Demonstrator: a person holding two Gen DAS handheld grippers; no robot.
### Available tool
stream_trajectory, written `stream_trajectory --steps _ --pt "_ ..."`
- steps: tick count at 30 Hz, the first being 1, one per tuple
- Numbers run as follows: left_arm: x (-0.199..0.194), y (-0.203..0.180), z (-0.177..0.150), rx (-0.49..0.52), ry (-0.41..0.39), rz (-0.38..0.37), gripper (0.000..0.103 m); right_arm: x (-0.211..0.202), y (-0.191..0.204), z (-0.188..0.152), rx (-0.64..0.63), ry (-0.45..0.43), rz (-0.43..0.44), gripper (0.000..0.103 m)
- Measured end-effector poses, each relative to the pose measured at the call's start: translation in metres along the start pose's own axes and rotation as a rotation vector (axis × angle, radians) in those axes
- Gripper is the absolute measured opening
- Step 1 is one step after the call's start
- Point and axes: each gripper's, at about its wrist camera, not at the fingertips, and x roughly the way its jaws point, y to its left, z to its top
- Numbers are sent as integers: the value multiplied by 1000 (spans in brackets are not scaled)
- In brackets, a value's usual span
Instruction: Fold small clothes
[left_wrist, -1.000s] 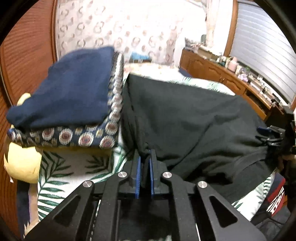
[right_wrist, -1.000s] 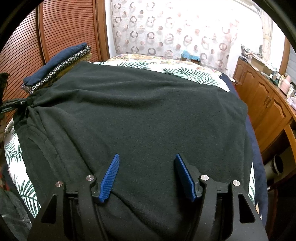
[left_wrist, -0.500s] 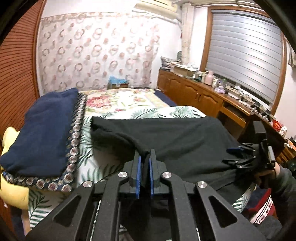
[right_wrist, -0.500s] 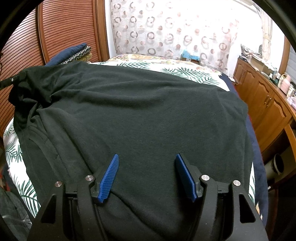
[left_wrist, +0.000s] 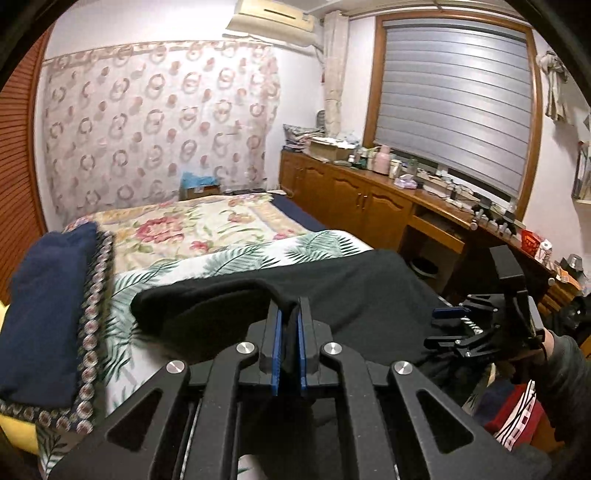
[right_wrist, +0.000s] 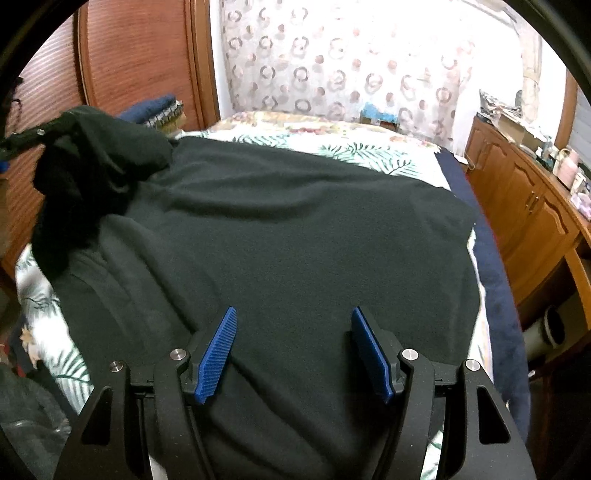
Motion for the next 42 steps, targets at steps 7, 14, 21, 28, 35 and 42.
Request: stream_trajectory --steps 7,14,21,28,35,42 --pt "12 -39 32 67 -19 -78 8 -28 -3 -8 14 -48 -36 67" --pt "22 -86 60 154 -18 -166 8 -45 -1 -21 27 -79 -54 67" --pt "39 -106 55 194 40 -181 10 -50 5 -31 53 -97 -69 67" --pt "41 -96 42 180 61 -166 42 -48 12 -32 58 -95 -68 67" --pt "38 -69 25 124 69 -114 76 -42 14 -24 53 -97 -41 67" --pt "32 -38 0 55 79 -28 77 -39 27 -20 22 -99 9 67"
